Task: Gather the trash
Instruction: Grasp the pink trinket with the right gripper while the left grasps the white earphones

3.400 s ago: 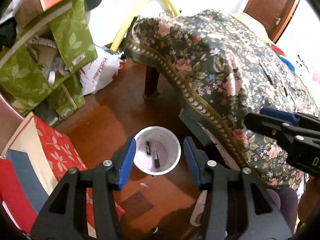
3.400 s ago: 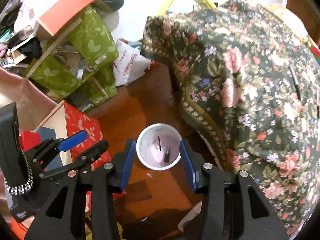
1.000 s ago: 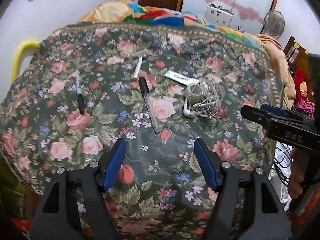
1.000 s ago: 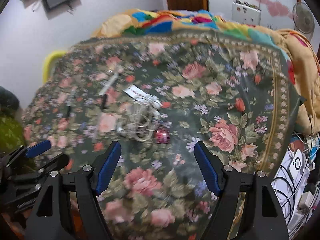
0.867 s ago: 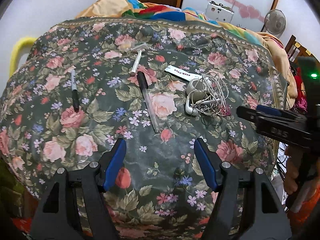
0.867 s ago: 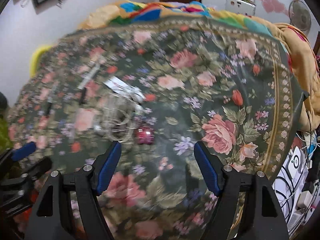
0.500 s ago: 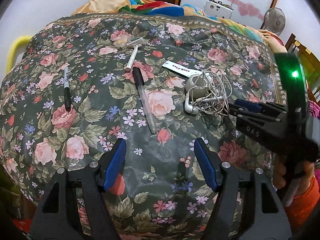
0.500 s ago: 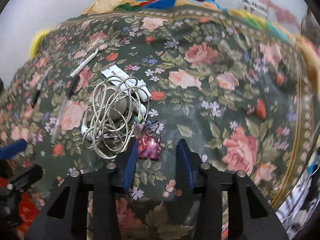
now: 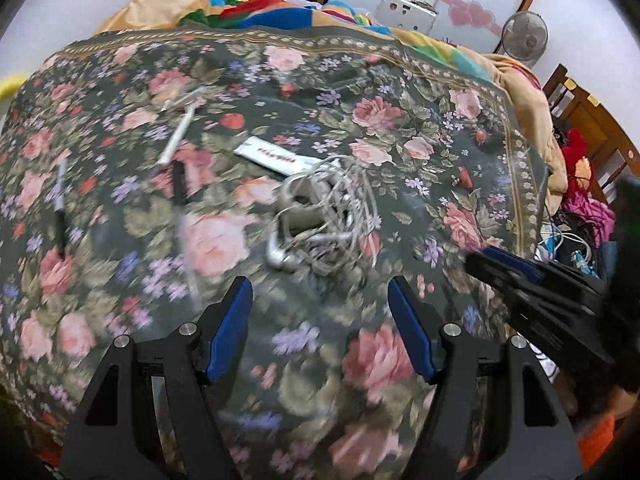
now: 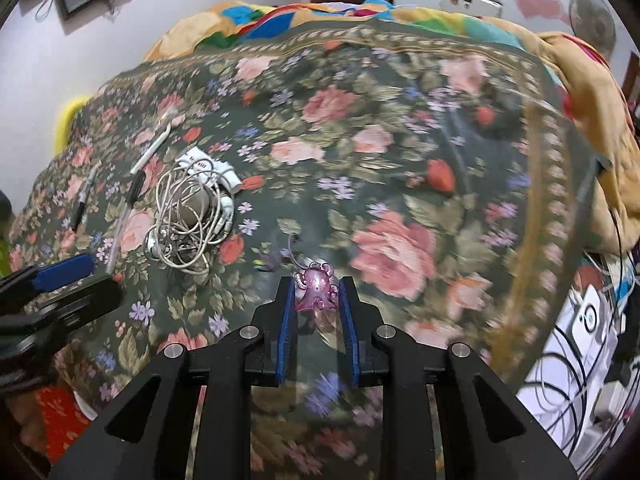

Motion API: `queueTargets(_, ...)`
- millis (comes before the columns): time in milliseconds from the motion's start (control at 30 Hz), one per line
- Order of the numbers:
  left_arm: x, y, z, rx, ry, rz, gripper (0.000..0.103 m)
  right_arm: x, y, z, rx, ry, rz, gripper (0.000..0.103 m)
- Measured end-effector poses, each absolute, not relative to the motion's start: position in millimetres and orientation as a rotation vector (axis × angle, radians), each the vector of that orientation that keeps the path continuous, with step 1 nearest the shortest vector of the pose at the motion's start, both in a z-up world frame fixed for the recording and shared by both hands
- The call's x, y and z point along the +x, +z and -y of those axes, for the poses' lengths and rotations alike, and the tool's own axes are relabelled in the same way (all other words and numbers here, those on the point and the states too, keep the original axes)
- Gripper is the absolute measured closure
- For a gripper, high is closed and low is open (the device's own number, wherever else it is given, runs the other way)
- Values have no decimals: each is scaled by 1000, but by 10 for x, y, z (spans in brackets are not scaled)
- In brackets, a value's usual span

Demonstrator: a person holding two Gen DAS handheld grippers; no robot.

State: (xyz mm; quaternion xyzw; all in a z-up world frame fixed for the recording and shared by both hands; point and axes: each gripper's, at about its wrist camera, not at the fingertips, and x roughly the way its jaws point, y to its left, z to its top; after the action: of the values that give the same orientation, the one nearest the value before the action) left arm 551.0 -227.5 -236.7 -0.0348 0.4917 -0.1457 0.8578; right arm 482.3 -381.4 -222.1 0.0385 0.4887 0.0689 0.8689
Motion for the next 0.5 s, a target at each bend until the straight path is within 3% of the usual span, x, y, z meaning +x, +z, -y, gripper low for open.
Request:
queueTargets(333, 5857, -2687, 2559, 36, -211, -1074, 37, 4721, -2104, 3905, 116, 131, -999, 83)
queueTargets(400, 5805, -2666, 2584, 50, -235, -1057, 65, 4716, -2091, 3901, 119, 130, -995, 83)
queueTargets(500, 5700, -2639, 2617, 64, -284, -1070, 80, 4674, -2048, 3897, 129, 154, -979, 83)
